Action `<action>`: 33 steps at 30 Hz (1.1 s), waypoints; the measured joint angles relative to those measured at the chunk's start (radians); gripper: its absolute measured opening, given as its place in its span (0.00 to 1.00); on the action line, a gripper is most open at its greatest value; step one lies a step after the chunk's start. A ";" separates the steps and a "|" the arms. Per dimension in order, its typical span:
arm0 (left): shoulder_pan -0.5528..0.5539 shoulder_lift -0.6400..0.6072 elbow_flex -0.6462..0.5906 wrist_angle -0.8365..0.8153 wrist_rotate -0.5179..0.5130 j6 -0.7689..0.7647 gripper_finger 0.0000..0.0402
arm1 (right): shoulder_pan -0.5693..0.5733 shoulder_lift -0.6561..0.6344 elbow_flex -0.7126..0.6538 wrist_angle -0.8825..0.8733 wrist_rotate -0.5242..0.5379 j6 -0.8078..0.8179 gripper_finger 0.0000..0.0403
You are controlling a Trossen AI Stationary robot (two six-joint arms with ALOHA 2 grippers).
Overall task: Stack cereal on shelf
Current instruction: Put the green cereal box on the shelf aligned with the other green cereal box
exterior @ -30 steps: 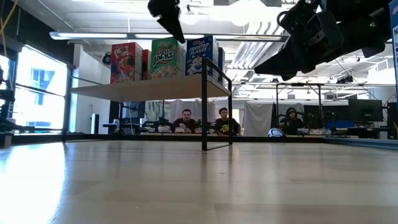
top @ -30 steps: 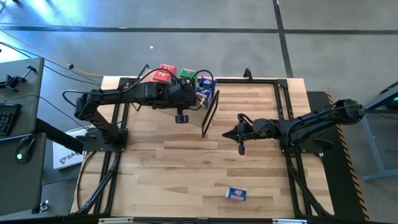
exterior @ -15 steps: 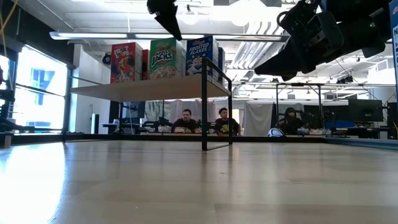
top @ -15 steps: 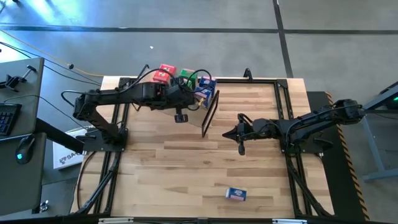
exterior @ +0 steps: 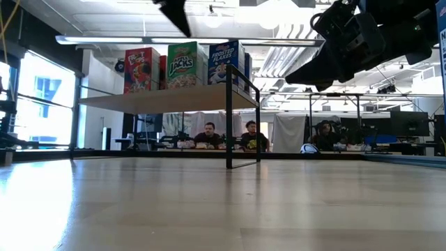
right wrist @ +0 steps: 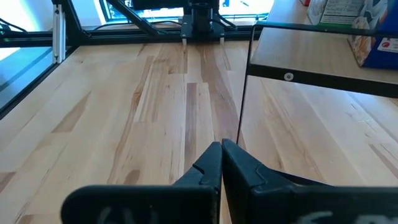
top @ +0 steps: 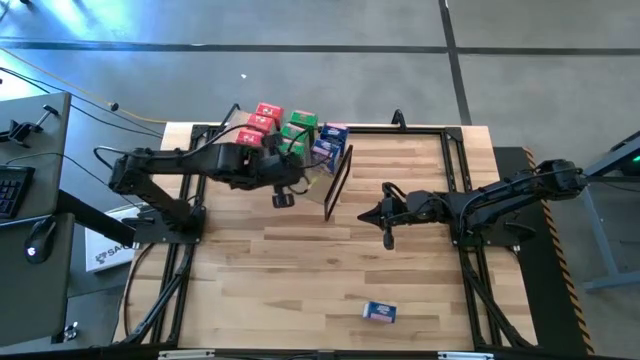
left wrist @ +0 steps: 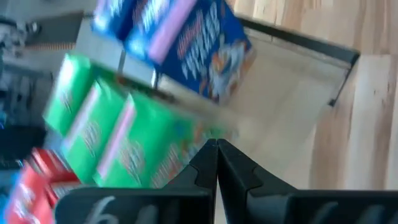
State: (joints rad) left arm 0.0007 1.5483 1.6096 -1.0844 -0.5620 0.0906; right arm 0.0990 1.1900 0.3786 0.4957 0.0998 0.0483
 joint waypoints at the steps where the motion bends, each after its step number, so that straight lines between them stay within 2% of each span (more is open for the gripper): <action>1: -0.006 -0.018 -0.028 0.002 -0.004 -0.032 0.00 | 0.000 0.000 0.000 -0.001 0.000 0.000 0.00; 4: -0.025 -0.089 -0.159 0.094 -0.012 -0.088 0.00 | 0.000 0.000 0.000 -0.005 0.000 0.001 0.00; 8: -0.030 -0.176 -0.341 0.408 -0.001 -0.093 0.00 | 0.000 0.000 0.000 0.000 0.007 0.023 0.00; 10: -0.030 -0.184 -0.402 0.572 0.009 -0.077 0.00 | 0.000 0.000 0.000 0.002 0.021 0.023 0.00; 14: -0.030 -0.152 -0.454 0.707 -0.024 -0.025 0.00 | 0.000 0.000 0.000 0.002 0.039 0.026 0.00; 20: -0.027 -0.075 -0.455 0.771 -0.206 0.069 0.00 | 0.000 0.000 0.000 0.001 0.051 0.025 0.00; 26: -0.027 -0.040 -0.455 0.793 -0.355 0.072 0.00 | 0.000 0.000 0.000 -0.004 0.051 0.025 0.00; 33: -0.028 -0.039 -0.455 0.717 -0.399 -0.005 0.00 | 0.000 0.000 0.000 -0.007 0.051 0.026 0.00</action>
State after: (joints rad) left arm -0.0269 1.5097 1.1545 -0.3674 -0.9612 0.0860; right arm 0.0990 1.1896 0.3786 0.4889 0.1509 0.0746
